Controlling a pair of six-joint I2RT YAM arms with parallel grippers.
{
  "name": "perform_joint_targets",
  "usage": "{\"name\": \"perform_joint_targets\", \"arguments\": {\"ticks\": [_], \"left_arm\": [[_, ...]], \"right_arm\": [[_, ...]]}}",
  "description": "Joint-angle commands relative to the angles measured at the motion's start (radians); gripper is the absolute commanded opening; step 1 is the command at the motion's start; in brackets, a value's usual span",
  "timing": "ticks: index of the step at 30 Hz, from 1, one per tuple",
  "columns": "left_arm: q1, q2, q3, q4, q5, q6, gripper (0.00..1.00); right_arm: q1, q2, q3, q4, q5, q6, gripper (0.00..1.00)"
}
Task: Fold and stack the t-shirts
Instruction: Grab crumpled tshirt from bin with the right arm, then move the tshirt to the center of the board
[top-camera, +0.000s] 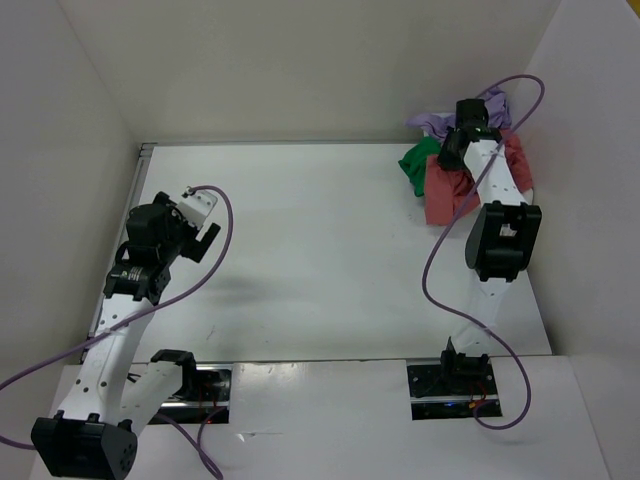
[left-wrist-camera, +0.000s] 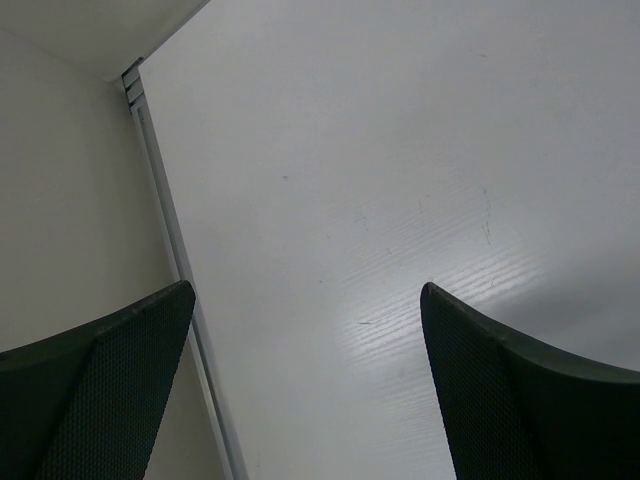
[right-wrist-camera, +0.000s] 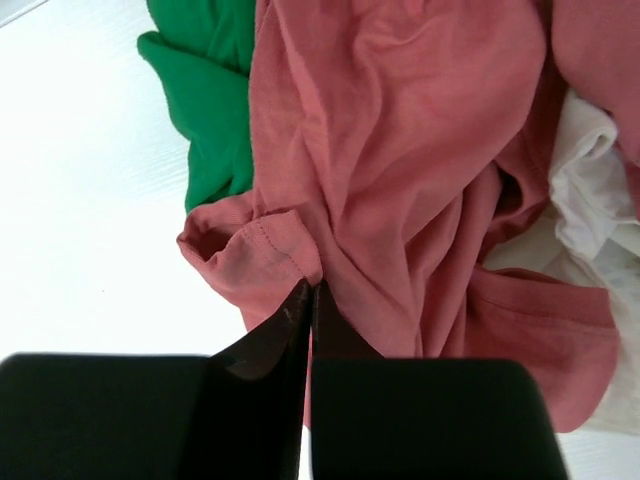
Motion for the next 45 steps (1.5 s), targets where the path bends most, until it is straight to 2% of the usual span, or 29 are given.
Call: {"name": "perform_joint_targets", "arguments": {"ticks": [1, 6, 10, 15, 17, 20, 21, 23, 26, 29, 33, 35, 36, 37, 38, 39, 42, 45], "left_arm": [[-0.004, -0.018, 0.008, 0.010, -0.005, 0.009, 1.00], [-0.004, -0.027, 0.018, 0.019, -0.005, 0.009, 1.00], [-0.004, -0.027, 0.039, 0.019, -0.005, -0.003, 1.00], [-0.004, -0.061, 0.077, 0.010, -0.026, -0.059, 1.00], [-0.004, -0.084, 0.088, 0.001, -0.045, -0.072, 1.00], [-0.004, -0.102, 0.108, 0.001, -0.054, -0.100, 1.00], [-0.004, -0.102, 0.108, 0.001, -0.054, -0.117, 1.00], [-0.004, -0.122, 0.129, 0.001, -0.054, -0.129, 1.00], [0.019, -0.145, 0.139, 0.001, -0.075, -0.140, 1.00], [0.040, -0.158, 0.139, 0.026, -0.123, -0.140, 1.00], [0.060, -0.177, 0.148, 0.065, -0.163, -0.131, 1.00], [0.069, -0.177, 0.160, 0.065, -0.172, -0.119, 1.00], [0.069, -0.177, 0.160, 0.065, -0.172, -0.118, 1.00], [0.069, -0.177, 0.160, 0.065, -0.172, -0.108, 1.00], [0.069, -0.177, 0.160, 0.065, -0.172, -0.108, 1.00], [0.069, -0.177, 0.160, 0.065, -0.172, -0.108, 1.00], [0.069, -0.177, 0.182, 0.027, -0.152, -0.108, 1.00], [0.069, -0.177, 0.182, -0.015, -0.117, -0.083, 1.00]], "right_arm": [[-0.016, -0.087, 0.010, 0.035, -0.009, 0.002, 0.00], [-0.004, -0.229, 0.038, 0.035, -0.009, 0.002, 0.00], [0.116, -0.387, 0.127, 0.024, 0.167, -0.052, 0.00], [0.444, -0.550, 0.277, 0.125, 0.541, -0.220, 0.00], [0.592, -0.573, 0.347, 0.248, 0.665, -0.350, 0.00], [0.718, -0.538, 0.536, 0.326, 0.716, -0.457, 0.00], [0.821, -0.516, 0.564, 0.360, 0.761, -0.557, 0.00], [0.907, -0.493, 0.632, 0.400, 0.761, -0.612, 0.00], [1.010, -0.441, 0.641, 0.400, 0.712, -0.612, 0.00], [1.099, -0.378, 0.560, 0.389, 0.697, -0.594, 0.00], [1.087, -0.277, 0.550, 0.283, 0.575, -0.392, 0.00], [1.032, -0.231, 0.537, 0.248, 0.489, -0.324, 0.09], [1.012, -0.219, 0.523, 0.228, 0.441, -0.298, 0.31], [0.986, -0.203, 0.498, 0.217, 0.346, -0.275, 0.48], [0.920, -0.159, 0.498, 0.191, 0.298, -0.217, 0.60], [0.880, -0.134, 0.513, 0.118, 0.252, -0.181, 0.76], [0.776, -0.085, 0.586, -0.026, 0.143, -0.101, 0.90], [0.803, -0.181, 0.508, -0.054, 0.230, -0.156, 0.95]]}}
